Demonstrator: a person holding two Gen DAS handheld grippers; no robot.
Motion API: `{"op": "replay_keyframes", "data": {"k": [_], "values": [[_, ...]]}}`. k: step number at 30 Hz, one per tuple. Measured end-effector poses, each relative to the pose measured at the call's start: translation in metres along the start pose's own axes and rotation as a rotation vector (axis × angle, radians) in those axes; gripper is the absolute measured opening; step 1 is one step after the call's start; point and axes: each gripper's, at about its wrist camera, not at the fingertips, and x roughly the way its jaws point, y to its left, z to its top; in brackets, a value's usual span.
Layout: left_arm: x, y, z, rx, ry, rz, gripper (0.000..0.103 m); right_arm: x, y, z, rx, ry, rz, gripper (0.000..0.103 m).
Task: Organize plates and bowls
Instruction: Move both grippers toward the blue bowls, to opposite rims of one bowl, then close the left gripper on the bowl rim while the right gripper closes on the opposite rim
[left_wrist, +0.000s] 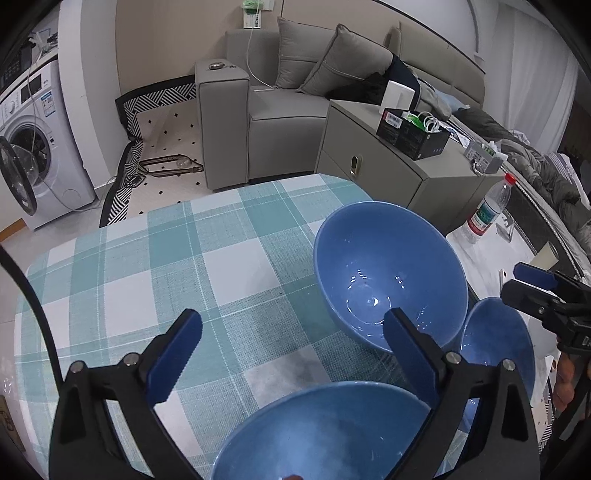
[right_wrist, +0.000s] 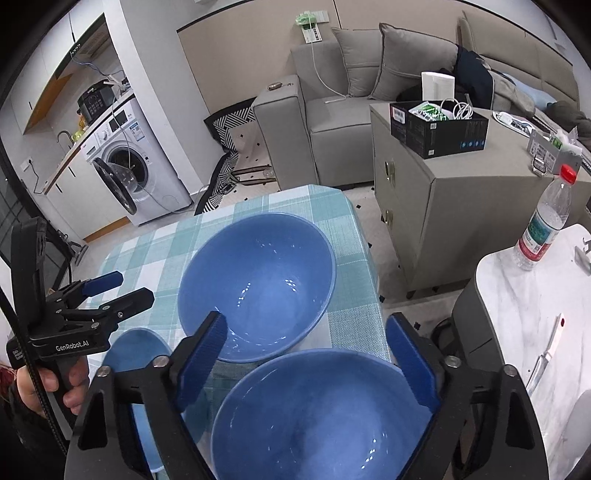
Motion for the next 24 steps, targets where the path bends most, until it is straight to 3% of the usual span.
{"op": "replay_keyframes", "data": {"k": [2,9,11,15,24], "values": [[0.006,-0.002,0.001,0.009,0.022,-0.008,0.091,0.009,-0.003,0.001,0.011,0.016,0.002,0.086],[0.024,-0.007,0.005,0.011,0.06,-0.027,0.077,0.04,-0.015,0.003,0.059,0.084,0.01,0.065],[0.03,-0.008,0.006,0.009,0.083,-0.04,0.066,0.046,-0.015,0.003,0.062,0.094,0.011,0.064],[0.039,-0.011,0.006,0.014,0.104,-0.041,0.058,0.054,-0.016,0.005,0.059,0.104,0.014,0.063],[0.051,-0.016,0.007,0.008,0.147,-0.077,0.04,0.062,-0.01,0.006,0.032,0.119,0.016,0.046]]}}
